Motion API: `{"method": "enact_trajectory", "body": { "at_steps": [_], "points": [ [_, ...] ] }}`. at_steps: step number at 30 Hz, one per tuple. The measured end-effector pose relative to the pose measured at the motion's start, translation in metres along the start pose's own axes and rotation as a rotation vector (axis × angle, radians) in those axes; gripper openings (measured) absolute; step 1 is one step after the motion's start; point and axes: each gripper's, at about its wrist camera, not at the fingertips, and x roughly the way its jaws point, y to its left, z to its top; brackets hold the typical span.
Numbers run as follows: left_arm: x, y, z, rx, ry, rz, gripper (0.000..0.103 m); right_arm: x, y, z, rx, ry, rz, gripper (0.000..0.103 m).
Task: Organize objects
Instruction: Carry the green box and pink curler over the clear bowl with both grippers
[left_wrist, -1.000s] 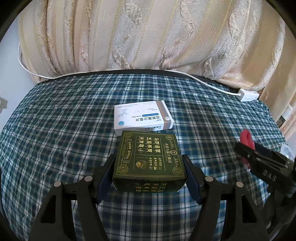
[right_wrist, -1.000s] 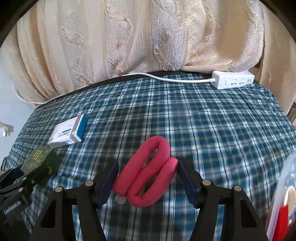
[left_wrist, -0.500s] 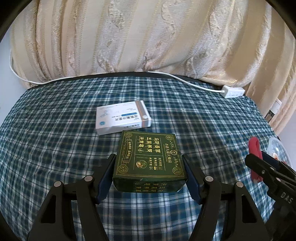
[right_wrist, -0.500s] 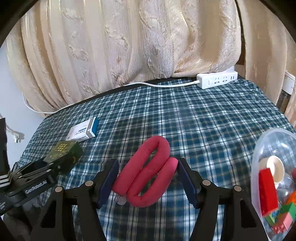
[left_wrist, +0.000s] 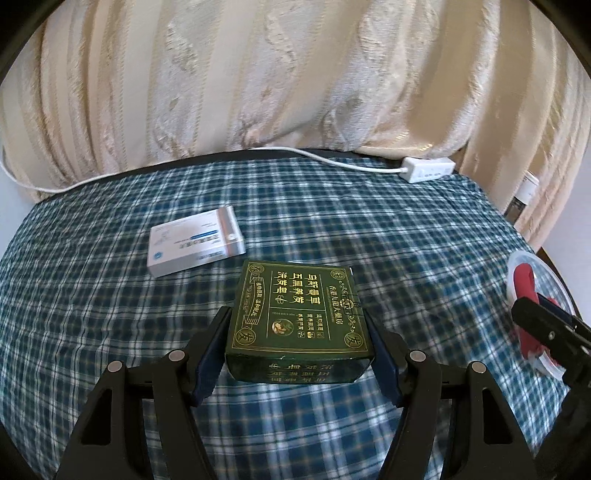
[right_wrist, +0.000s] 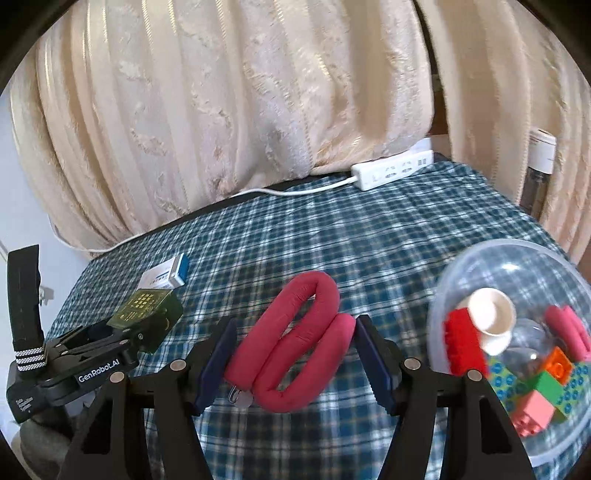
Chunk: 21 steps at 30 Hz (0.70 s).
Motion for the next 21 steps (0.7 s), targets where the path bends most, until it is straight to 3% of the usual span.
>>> {"method": "enact_trajectory", "body": {
  "at_steps": [21],
  "points": [
    [-0.001, -0.087, 0.004, 0.154, 0.015, -0.084, 0.069, -0.055, -0.109, 0.004, 0.158, -0.118, -0.172, 0.068]
  ]
}}
